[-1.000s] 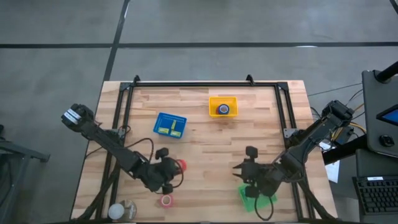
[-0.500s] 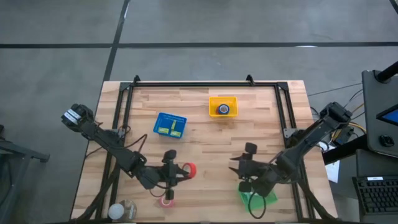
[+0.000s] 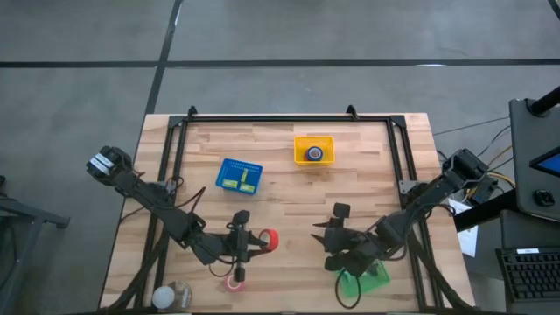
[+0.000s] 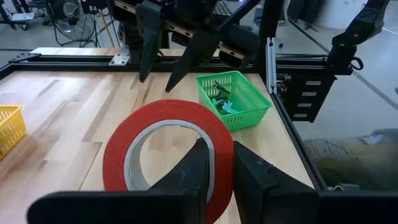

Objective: Pick and place Stapler, Stapler remover, tape
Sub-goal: Put the orange tape into the yellow bin

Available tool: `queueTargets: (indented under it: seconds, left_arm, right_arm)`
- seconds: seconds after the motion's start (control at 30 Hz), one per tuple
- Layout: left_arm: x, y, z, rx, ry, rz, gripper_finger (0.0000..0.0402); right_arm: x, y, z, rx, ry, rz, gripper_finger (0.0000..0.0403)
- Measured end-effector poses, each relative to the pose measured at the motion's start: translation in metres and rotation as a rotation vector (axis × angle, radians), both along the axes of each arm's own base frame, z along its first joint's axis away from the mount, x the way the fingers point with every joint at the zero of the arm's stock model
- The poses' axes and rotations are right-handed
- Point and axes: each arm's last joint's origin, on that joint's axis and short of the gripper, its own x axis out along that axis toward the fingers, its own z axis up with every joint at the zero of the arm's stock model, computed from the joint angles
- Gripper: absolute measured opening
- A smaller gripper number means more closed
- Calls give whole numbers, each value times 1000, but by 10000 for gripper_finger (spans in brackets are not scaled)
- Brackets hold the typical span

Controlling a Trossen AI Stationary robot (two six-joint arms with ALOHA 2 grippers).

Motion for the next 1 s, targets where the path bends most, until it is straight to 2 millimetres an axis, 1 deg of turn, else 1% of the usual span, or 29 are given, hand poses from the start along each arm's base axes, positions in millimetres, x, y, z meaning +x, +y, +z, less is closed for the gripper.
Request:
queueTargets:
  seconds: [0.17,0.3,0.5,0.63,0.83,1.0]
  left_arm:
    - [0,0,0,-1,0,-2,46]
    - [0,0,0,-1,1,-4,50]
    - [0,0,0,-2,3,-15,51]
    - [0,-1,0,3,4,-24,46]
    - [0,-1,0,2,7,-37,55]
    - [1,-2,3,23,-31,-66,47]
  right_arm:
    - [7,-5,3,3,-27,-9,124]
    - [13,-11,4,5,-46,-24,118]
    - [22,-12,12,-18,-110,12,112]
    - [28,-15,16,-44,-142,28,125]
    - [36,-19,23,-75,-194,42,159]
    - [46,-17,17,-135,-206,72,181]
